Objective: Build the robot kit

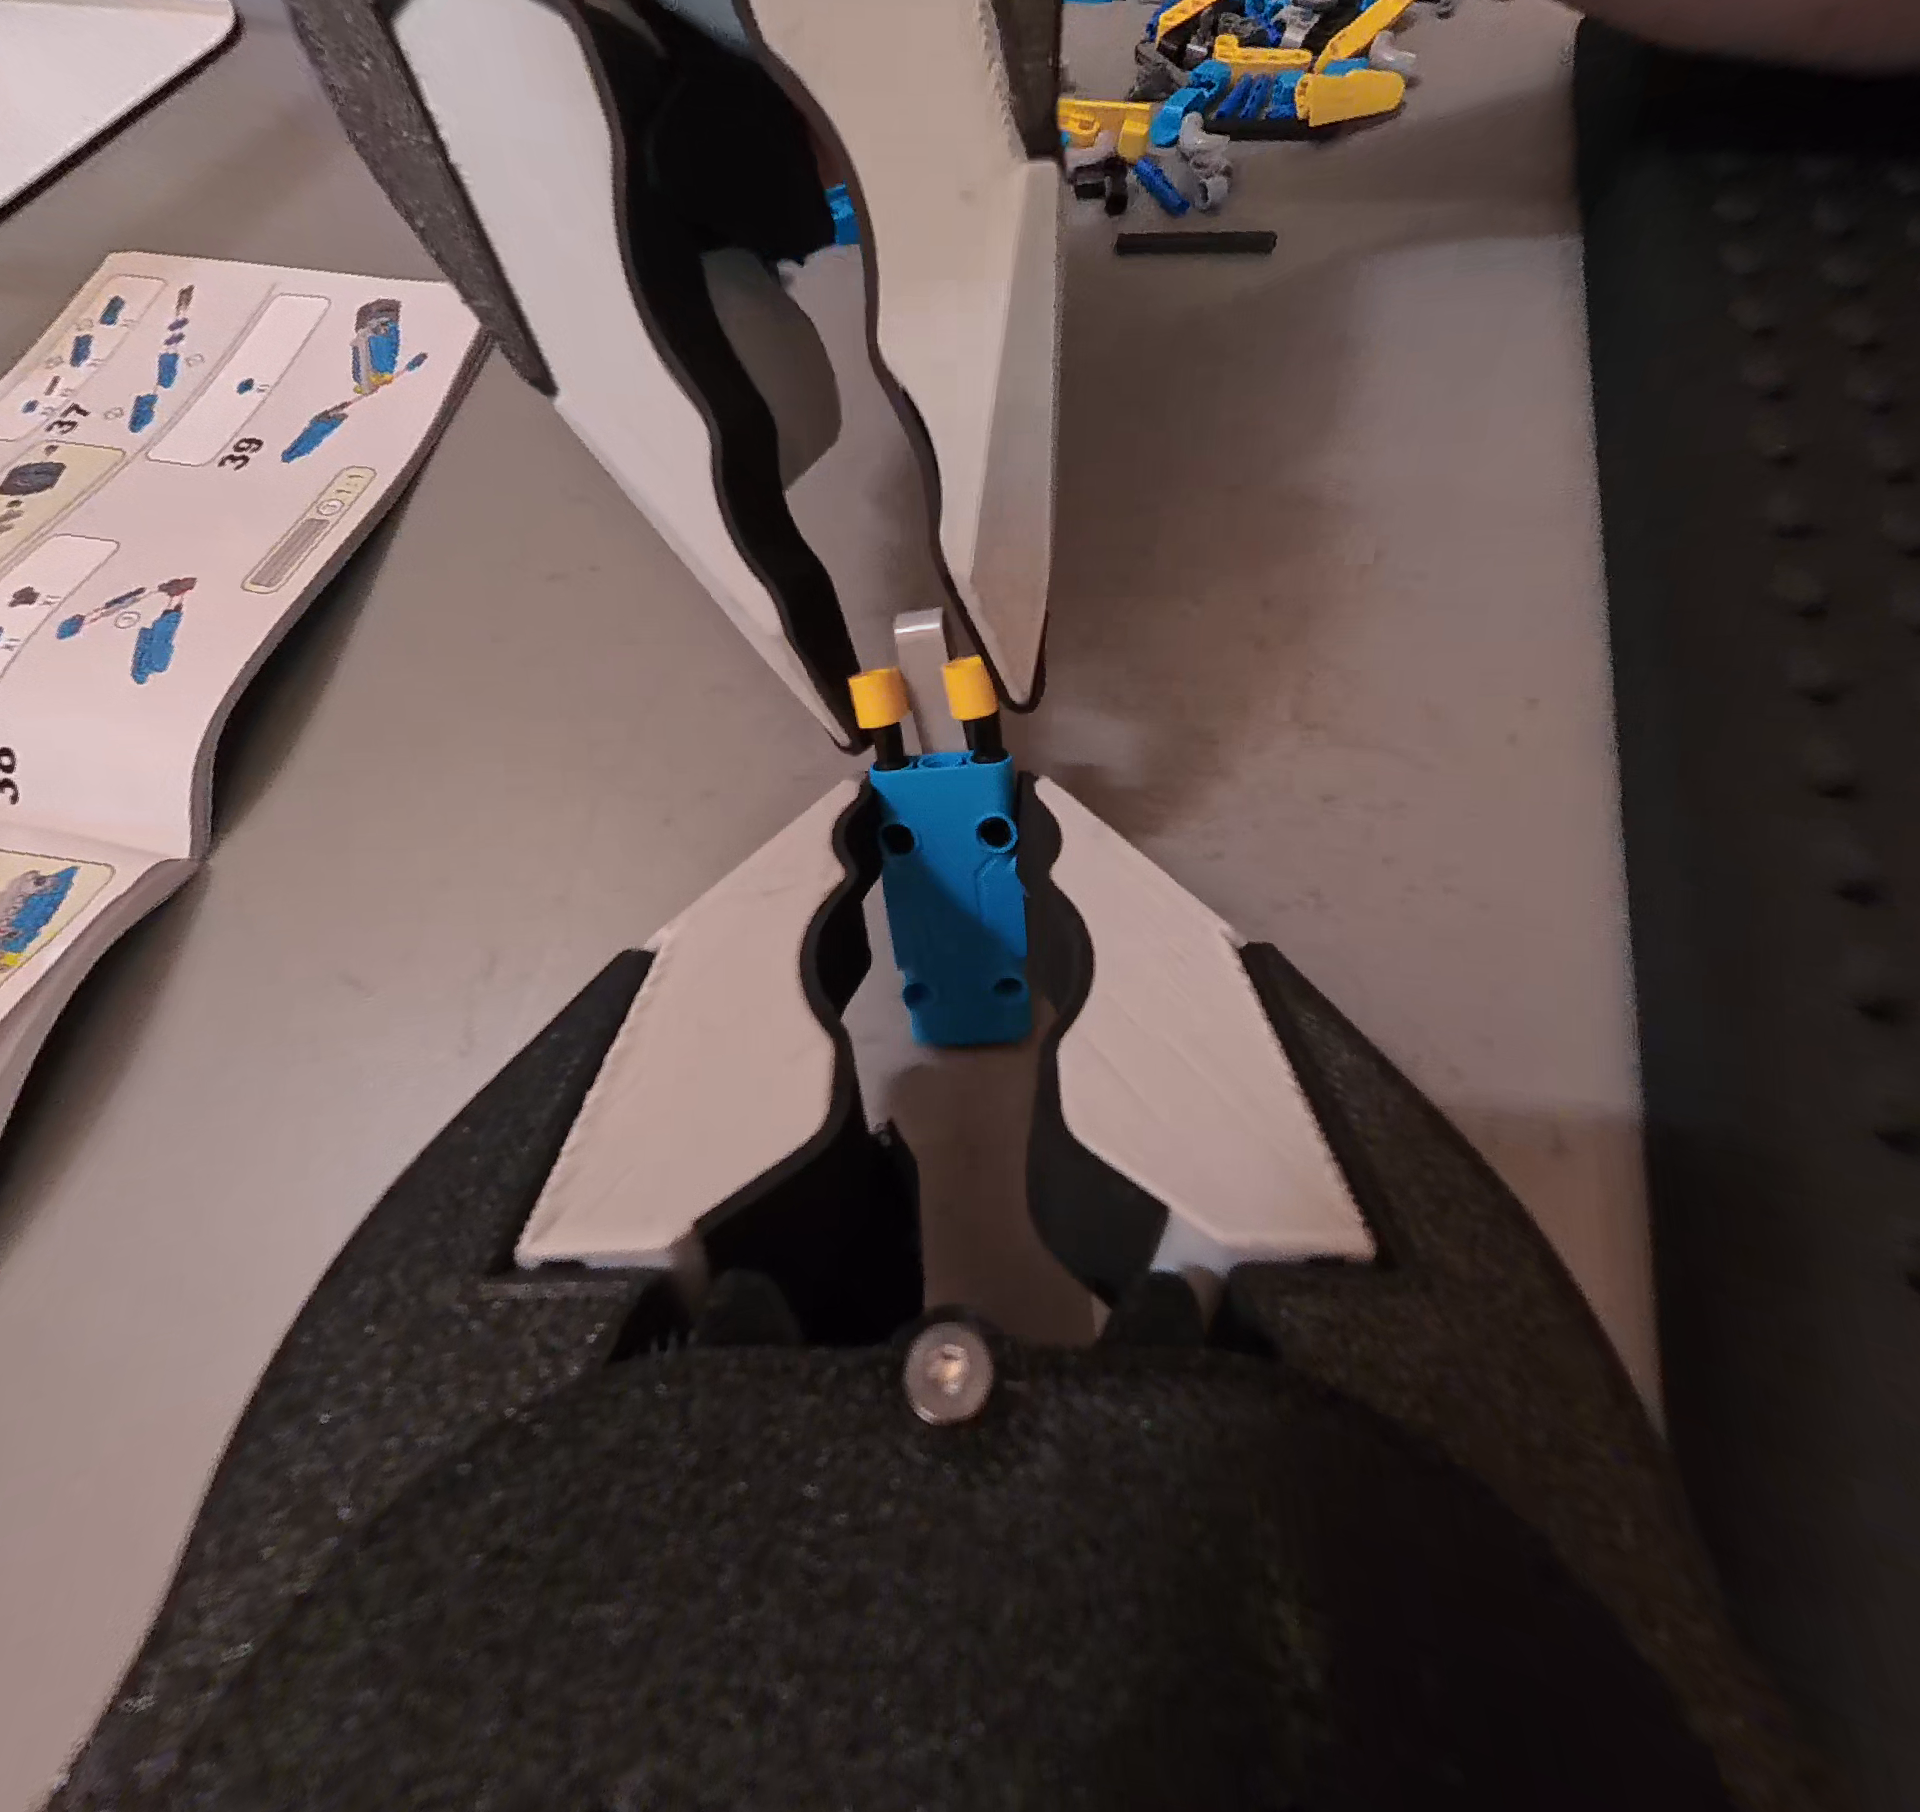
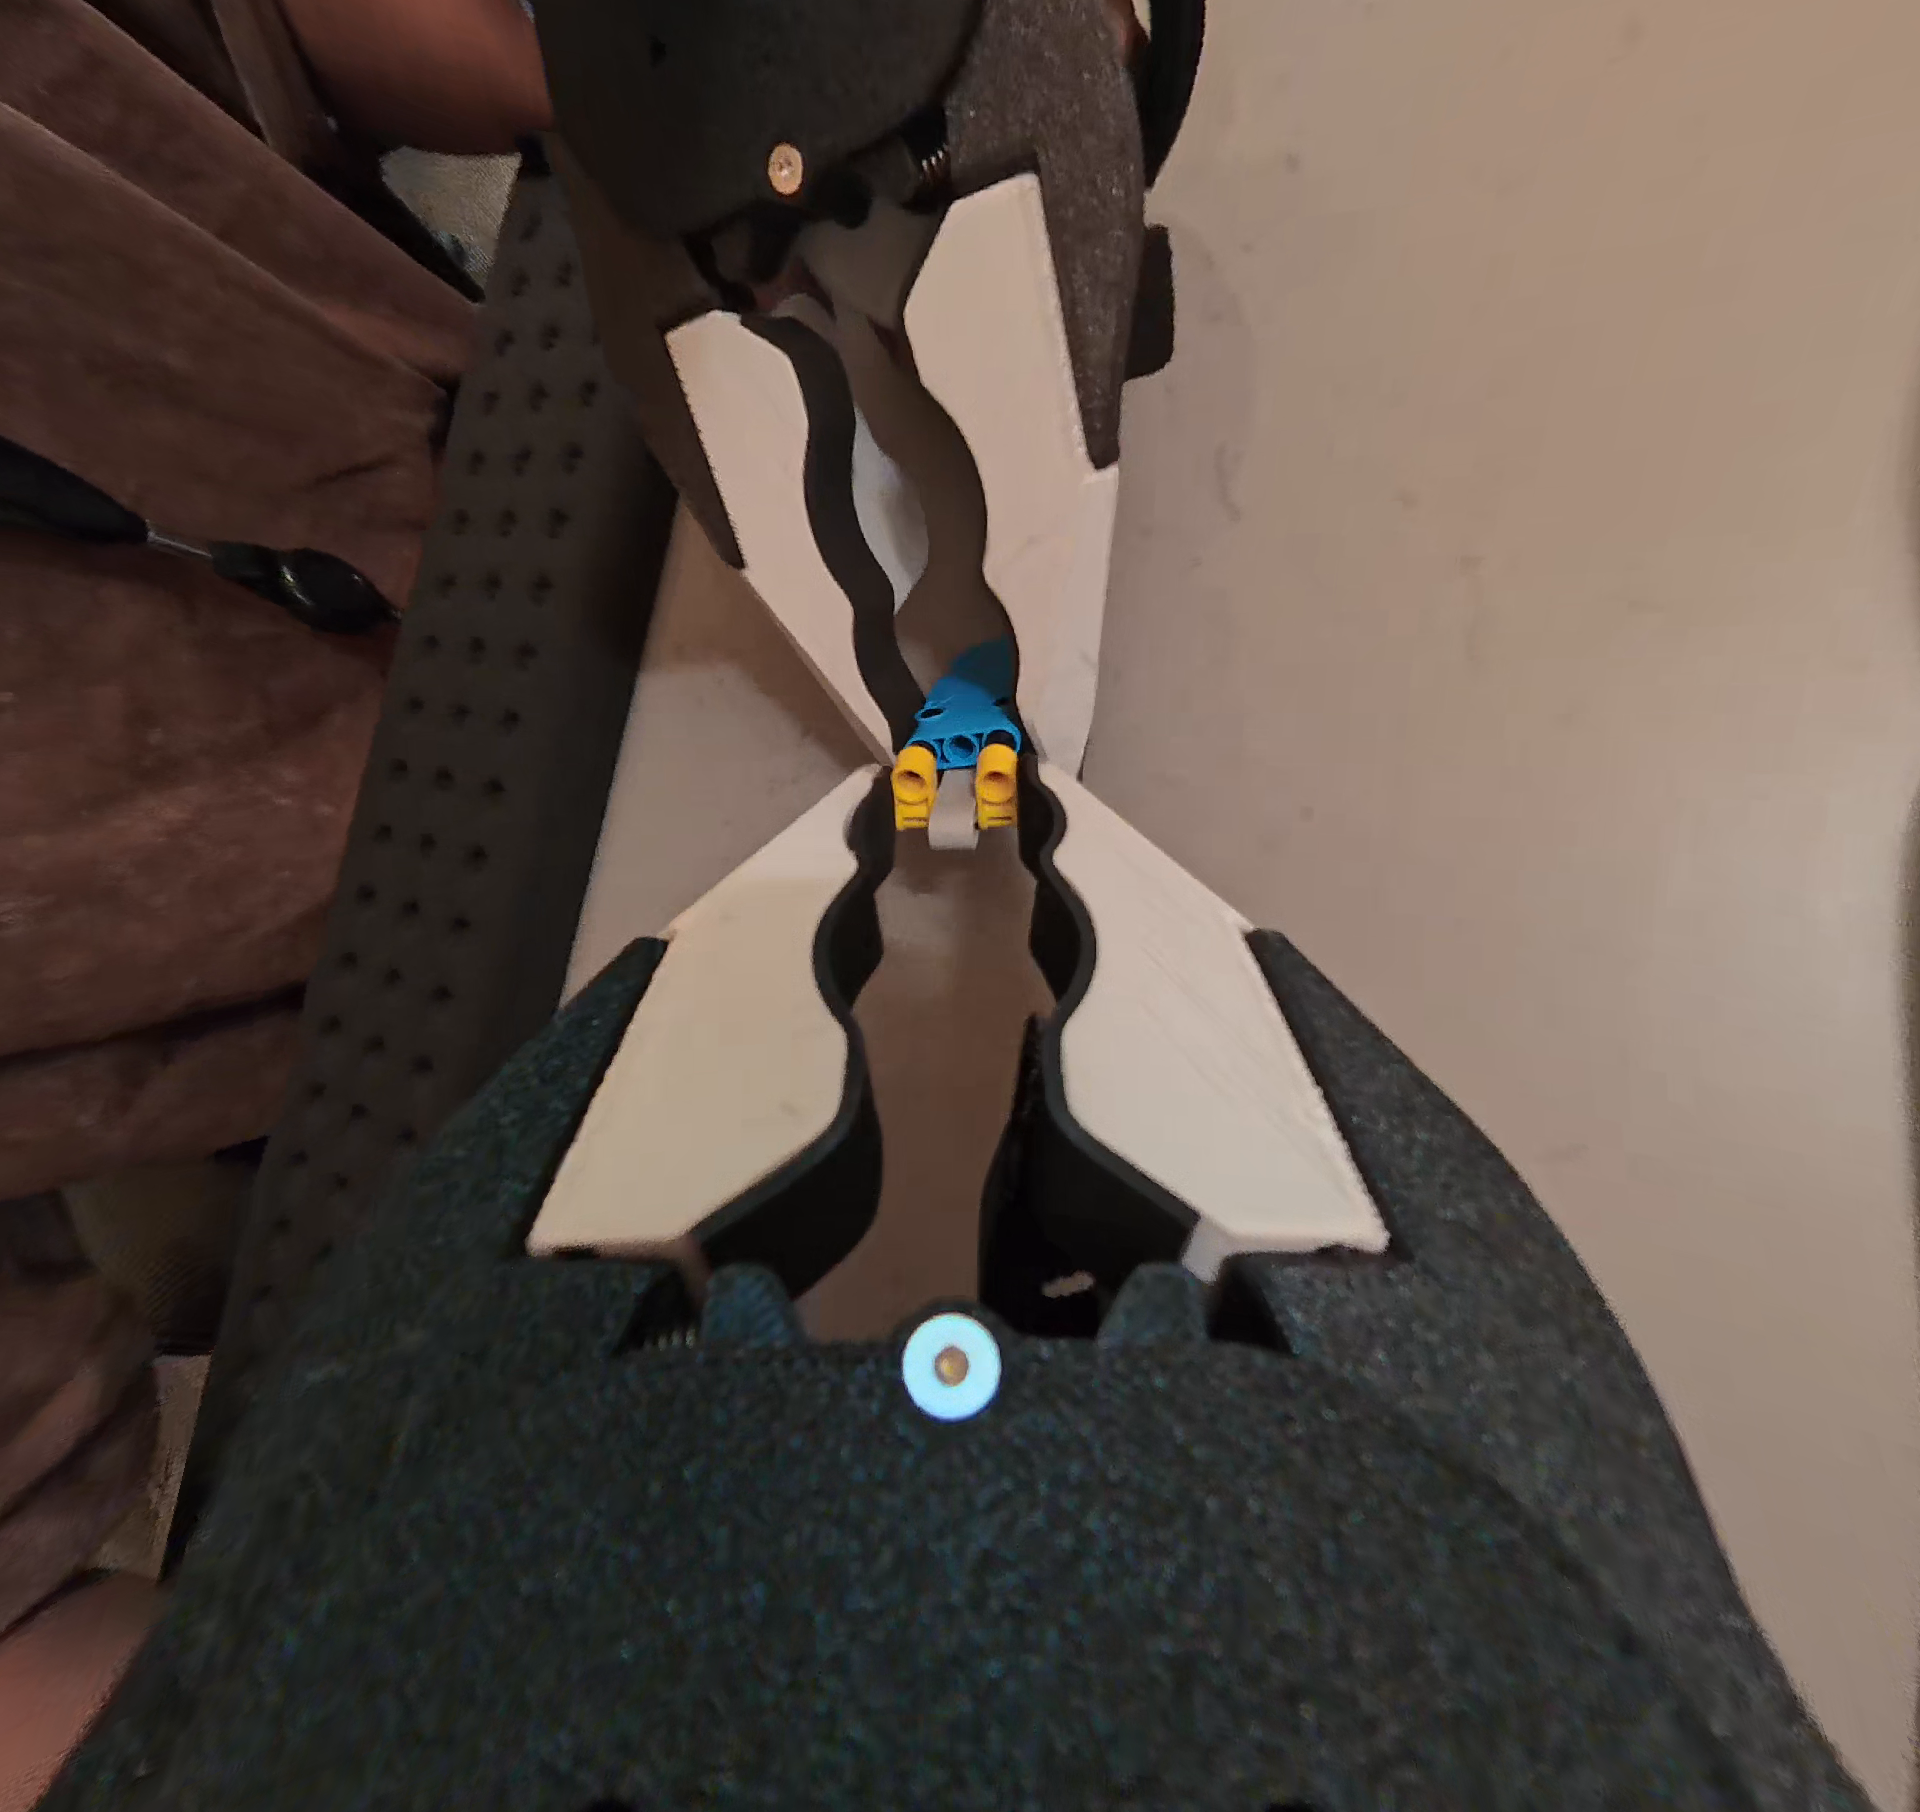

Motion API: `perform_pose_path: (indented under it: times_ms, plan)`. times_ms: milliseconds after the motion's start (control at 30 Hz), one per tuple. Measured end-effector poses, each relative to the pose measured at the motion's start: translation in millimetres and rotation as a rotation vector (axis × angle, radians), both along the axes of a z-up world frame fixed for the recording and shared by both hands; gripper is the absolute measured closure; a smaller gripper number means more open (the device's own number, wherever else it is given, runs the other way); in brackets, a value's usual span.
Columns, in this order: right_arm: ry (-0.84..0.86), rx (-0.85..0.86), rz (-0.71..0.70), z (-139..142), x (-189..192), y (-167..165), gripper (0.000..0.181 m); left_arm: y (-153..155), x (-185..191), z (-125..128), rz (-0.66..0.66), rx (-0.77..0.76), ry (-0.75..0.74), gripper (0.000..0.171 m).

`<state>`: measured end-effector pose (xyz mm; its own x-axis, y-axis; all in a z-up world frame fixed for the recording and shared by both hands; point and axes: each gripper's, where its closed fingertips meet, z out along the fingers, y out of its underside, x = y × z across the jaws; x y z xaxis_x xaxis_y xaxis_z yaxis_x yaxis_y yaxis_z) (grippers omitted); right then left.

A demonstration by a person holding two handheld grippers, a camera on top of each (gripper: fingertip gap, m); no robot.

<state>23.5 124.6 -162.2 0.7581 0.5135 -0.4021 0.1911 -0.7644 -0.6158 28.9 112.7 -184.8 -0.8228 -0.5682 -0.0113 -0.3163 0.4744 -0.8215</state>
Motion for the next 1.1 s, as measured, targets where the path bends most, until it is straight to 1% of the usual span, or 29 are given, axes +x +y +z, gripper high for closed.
perform_pose_path:
  times_ms: [133, 333, 467, 567, 700, 767, 800, 867, 1000, 1100]
  plan:
    - [0.032, 0.050, -0.023, -1.6, -1.4, -0.7, 0.158, -0.2, 0.1, -1.3, 0.000, 0.007, 0.004, 0.149]
    - [-0.038, 0.111, -0.098, -7.1, 4.0, 1.8, 0.158, 3.5, 5.7, -4.1, 0.042, 0.017, 0.021, 0.149]
    - [-0.004, 0.148, -0.126, -7.7, 5.0, 2.5, 0.158, 4.0, 6.4, -4.3, 0.048, 0.019, 0.020, 0.149]
    - [0.008, 0.156, -0.117, -7.4, 4.5, 0.6, 0.157, 2.3, 4.8, -4.0, 0.034, 0.022, 0.012, 0.148]
    - [0.066, 0.177, -0.098, 6.9, -0.9, 1.2, 0.157, -1.0, 2.0, 7.0, 0.014, -0.040, -0.013, 0.148]
    - [0.045, 0.173, -0.086, 8.4, -1.8, 3.3, 0.157, -1.4, 4.5, 8.4, 0.028, -0.035, -0.034, 0.149]
    - [0.049, 0.204, -0.092, 14.1, -2.6, 6.9, 0.158, -1.3, 6.0, 12.5, 0.039, -0.064, -0.037, 0.149]
    - [-0.021, 0.190, -0.107, 12.8, -0.4, 8.7, 0.158, -0.7, 7.7, 11.5, 0.050, -0.067, -0.024, 0.150]
    - [-0.188, 0.062, -0.070, 10.2, -1.2, 4.0, 0.158, -4.4, 7.3, 10.4, 0.043, -0.056, -0.025, 0.149]
    - [-0.281, -0.064, -0.034, 9.1, -1.1, 1.6, 0.158, -5.6, 7.0, 10.0, 0.037, -0.057, -0.022, 0.149]
